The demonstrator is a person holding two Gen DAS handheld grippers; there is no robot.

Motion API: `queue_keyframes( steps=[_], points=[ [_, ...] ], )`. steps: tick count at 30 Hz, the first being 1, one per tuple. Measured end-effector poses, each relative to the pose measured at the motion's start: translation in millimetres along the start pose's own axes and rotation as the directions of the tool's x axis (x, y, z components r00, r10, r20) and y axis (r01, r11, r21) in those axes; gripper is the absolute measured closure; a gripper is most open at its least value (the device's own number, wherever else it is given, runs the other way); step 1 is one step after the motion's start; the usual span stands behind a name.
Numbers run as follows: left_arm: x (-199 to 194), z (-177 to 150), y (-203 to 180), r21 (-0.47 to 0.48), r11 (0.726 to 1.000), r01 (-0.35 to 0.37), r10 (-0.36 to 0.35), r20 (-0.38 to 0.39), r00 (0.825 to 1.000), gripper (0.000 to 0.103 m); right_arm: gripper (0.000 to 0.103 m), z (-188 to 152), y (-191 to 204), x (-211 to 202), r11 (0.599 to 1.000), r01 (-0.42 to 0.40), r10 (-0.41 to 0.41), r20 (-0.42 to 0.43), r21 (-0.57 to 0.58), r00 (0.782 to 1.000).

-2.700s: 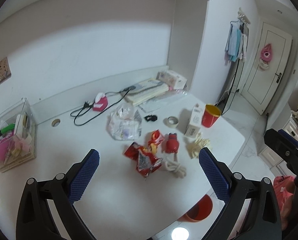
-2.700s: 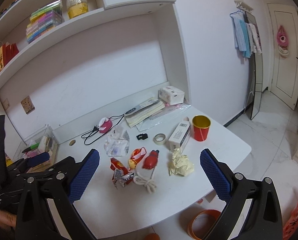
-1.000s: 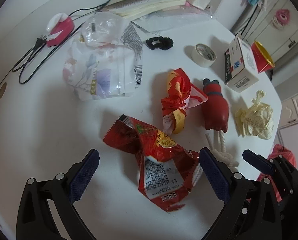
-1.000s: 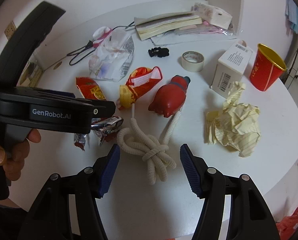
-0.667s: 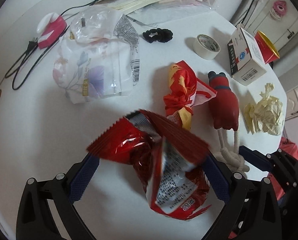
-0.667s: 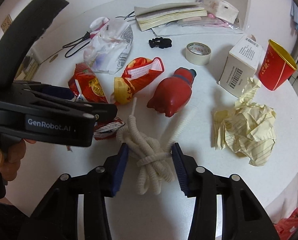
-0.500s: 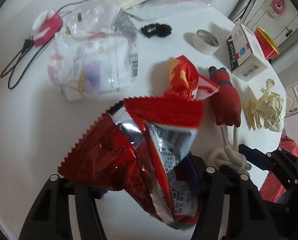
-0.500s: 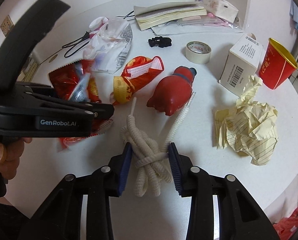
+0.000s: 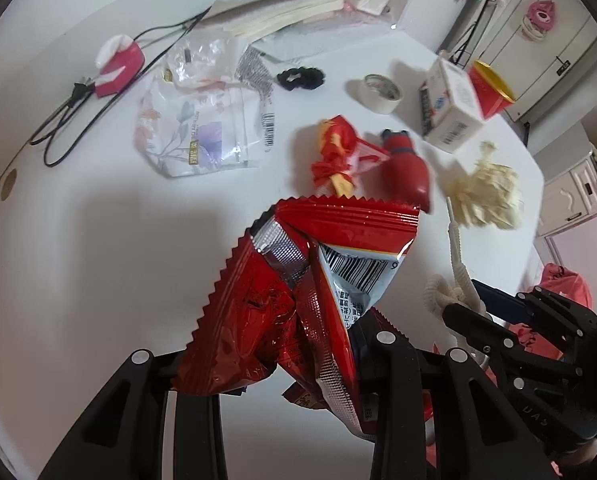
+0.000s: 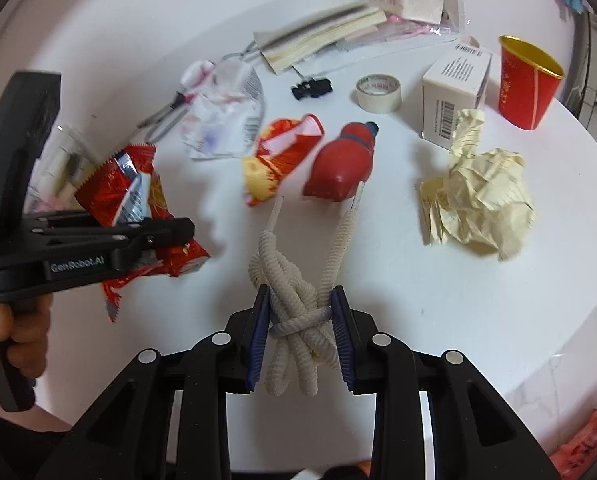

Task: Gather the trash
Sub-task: 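Grasp the red chip bag with the left tool while the right tool grasps the knotted white rope, then carry the chip bag and rope in both tools over the orange bin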

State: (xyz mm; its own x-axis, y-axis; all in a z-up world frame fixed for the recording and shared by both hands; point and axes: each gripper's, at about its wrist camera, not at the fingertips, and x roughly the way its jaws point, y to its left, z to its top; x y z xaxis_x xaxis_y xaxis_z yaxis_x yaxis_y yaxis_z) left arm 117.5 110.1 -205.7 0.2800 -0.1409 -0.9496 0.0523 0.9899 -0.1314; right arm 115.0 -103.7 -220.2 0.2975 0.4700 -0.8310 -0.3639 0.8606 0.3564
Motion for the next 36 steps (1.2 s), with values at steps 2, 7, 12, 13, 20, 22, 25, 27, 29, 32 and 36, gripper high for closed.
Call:
queue_keyframes(
  steps=[2, 7, 12, 13, 20, 22, 25, 27, 29, 32, 36],
  points=[
    [-11.0, -4.4, -13.0, 0.003, 1.0, 0.004, -0.004, 0.01, 1.0, 0.067, 0.072, -4.0, 5.4, -14.1, 1.0, -0.014, 0.014, 0.02, -0.005, 1.0],
    [-46.5, -20.2, -51.6, 0.047, 0.999, 0.026, -0.028, 0.038, 0.999, 0.067, 0.072, -19.5, 11.9, -57.6, 0.999, -0.022, 0.024, 0.083, -0.031, 0.996],
    [-68.1, -33.6, -111.5, 0.126, 0.99, 0.063, -0.071, 0.065, 0.995, 0.067, 0.072, -48.9, -1.6, -105.8, 1.0, 0.013, -0.013, 0.153, 0.001, 0.988],
    [-70.4, -35.2, -122.0, 0.142, 0.987, 0.069, -0.08, 0.071, 0.994, 0.067, 0.072, -54.5, -6.4, -113.7, 1.0, 0.019, -0.021, 0.166, 0.014, 0.986],
    [-72.7, -41.2, -192.0, 0.281, 0.952, 0.122, -0.144, 0.061, 0.988, 0.067, 0.072, -105.4, -55.8, -164.3, 0.984, 0.074, -0.112, 0.242, 0.16, 0.964],
    [-68.7, -42.0, -212.8, 0.325, 0.936, 0.136, -0.161, 0.05, 0.986, 0.067, 0.072, -119.8, -73.7, -172.9, 0.974, 0.083, -0.137, 0.254, 0.211, 0.957],
    [-57.8, -41.2, -241.4, 0.385, 0.909, 0.159, -0.182, 0.025, 0.983, 0.067, 0.072, -138.0, -99.5, -182.8, 0.952, 0.101, -0.181, 0.264, 0.29, 0.947],
    [-47.6, -40.5, -257.9, 0.417, 0.892, 0.175, -0.193, 0.001, 0.981, 0.067, 0.072, -151.4, -117.0, -186.6, 0.932, 0.109, -0.208, 0.264, 0.345, 0.942],
    [-31.7, -39.1, -274.7, 0.449, 0.873, 0.19, -0.198, -0.031, 0.98, 0.067, 0.072, -165.2, -135.4, -185.6, 0.91, 0.11, -0.226, 0.255, 0.4, 0.94],
    [-10.5, -39.2, -296.0, 0.482, 0.85, 0.212, -0.202, -0.074, 0.977, 0.067, 0.072, -181.5, -160.3, -177.6, 0.879, 0.126, -0.255, 0.228, 0.461, 0.94],
    [19.8, -42.7, -316.6, 0.508, 0.83, 0.23, -0.195, -0.121, 0.973, 0.067, 0.072, -199.4, -190.9, -163.6, 0.848, 0.198, -0.32, 0.176, 0.491, 0.931]
  ],
)
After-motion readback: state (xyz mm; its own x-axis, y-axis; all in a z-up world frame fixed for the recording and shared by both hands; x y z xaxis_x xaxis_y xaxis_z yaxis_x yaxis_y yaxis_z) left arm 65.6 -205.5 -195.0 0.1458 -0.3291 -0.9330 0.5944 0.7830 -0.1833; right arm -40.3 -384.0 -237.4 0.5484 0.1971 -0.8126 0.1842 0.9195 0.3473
